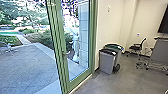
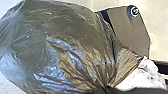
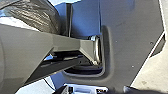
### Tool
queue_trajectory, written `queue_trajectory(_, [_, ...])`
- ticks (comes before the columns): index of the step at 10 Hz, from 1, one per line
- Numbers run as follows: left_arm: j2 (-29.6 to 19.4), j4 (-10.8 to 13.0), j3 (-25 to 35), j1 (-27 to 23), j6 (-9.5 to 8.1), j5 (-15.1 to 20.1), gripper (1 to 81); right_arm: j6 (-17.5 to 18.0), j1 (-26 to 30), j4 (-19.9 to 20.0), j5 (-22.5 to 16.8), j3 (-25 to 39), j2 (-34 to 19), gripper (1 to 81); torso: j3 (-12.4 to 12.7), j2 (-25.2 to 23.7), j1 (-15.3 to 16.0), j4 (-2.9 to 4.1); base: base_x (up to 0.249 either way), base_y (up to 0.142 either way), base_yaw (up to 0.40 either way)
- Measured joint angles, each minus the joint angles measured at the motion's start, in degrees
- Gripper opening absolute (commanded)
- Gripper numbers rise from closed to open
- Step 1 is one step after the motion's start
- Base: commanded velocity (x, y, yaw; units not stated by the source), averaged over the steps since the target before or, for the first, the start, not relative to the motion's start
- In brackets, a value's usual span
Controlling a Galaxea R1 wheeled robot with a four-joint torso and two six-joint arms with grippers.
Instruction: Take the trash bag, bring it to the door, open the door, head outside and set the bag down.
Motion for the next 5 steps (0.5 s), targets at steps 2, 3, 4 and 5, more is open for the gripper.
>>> queue_trajectory(2, [0.0, 0.0, 0.0, 0.0, 0.0, 0.0, 1.0, 0.0, 0.0, 0.0, 0.0, 0.0, 0.0, 81.1, 0.0, 0.0, 0.0, 0.0, 0.149, 0.0, 0.0])
queue_trajectory(3, [0.0, 0.0, 0.0, 0.0, 0.02, 0.0, 1.0, 0.0, 0.0, 0.0, 0.0, 0.0, 0.0, 81.1, 0.0, 0.0, 0.0, 0.0, 0.15, 0.0, 0.0])
queue_trajectory(4, [0.0, 0.0, 0.0, 0.0, 0.0, 0.0, 1.0, 0.0, 0.0, 0.0, 0.0, 0.0, 0.0, 81.1, 0.0, 0.0, 0.0, 0.0, 0.15, 0.0, 0.0])
queue_trajectory(5, [0.0, 0.0, 0.0, 0.0, 0.02, 0.0, 1.0, 0.0, 0.0, 0.0, 0.0, 0.0, 0.0, 81.1, 0.0, 0.0, 0.0, 0.0, 0.153, -0.067, 0.0])
